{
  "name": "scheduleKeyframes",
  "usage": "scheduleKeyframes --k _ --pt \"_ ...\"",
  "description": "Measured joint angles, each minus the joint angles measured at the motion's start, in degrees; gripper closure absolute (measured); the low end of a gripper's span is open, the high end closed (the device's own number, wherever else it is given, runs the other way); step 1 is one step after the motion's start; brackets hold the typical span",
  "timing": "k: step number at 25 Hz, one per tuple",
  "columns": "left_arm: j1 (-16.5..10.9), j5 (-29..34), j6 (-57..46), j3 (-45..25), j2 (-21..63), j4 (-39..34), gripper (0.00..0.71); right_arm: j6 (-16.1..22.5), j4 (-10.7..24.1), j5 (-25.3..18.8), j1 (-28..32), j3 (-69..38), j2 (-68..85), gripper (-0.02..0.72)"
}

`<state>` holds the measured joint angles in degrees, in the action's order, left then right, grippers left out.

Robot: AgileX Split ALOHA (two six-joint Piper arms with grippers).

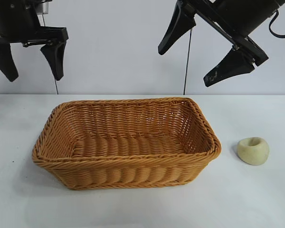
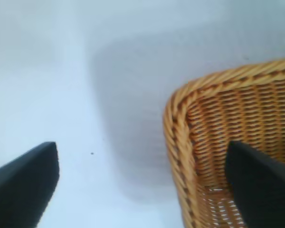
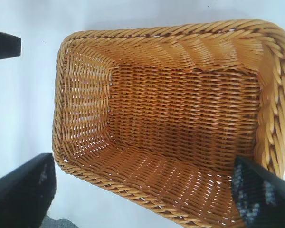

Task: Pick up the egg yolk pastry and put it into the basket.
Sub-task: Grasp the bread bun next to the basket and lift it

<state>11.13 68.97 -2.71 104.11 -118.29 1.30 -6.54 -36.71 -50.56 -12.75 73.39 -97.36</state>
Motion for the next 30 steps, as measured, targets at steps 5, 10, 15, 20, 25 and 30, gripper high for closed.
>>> scheduleKeyframes --k 5,10,15,20,25,30 --pt "-5.9 0.1 0.0 0.0 0.0 -1.8 0.014 0.0 0.0 0.0 0.0 0.0 0.0 0.010" --pt "-8.6 0.1 0.2 -0.2 1.1 -0.7 0.014 0.0 0.0 0.0 0.0 0.0 0.0 0.010" --pt "-8.7 0.1 1.4 -6.0 6.8 -0.4 0.014 0.0 0.0 0.0 0.0 0.0 0.0 0.010" --pt "-8.7 0.1 2.2 -17.2 16.2 -0.3 0.014 0.0 0.0 0.0 0.0 0.0 0.0 0.010" --pt "-8.7 0.2 2.7 -29.9 30.2 -0.3 0.014 0.0 0.0 0.0 0.0 0.0 0.0 0.010" --pt "-8.7 0.4 2.7 -41.8 46.3 -0.3 0.014 0.0 0.0 0.0 0.0 0.0 0.0 0.010"
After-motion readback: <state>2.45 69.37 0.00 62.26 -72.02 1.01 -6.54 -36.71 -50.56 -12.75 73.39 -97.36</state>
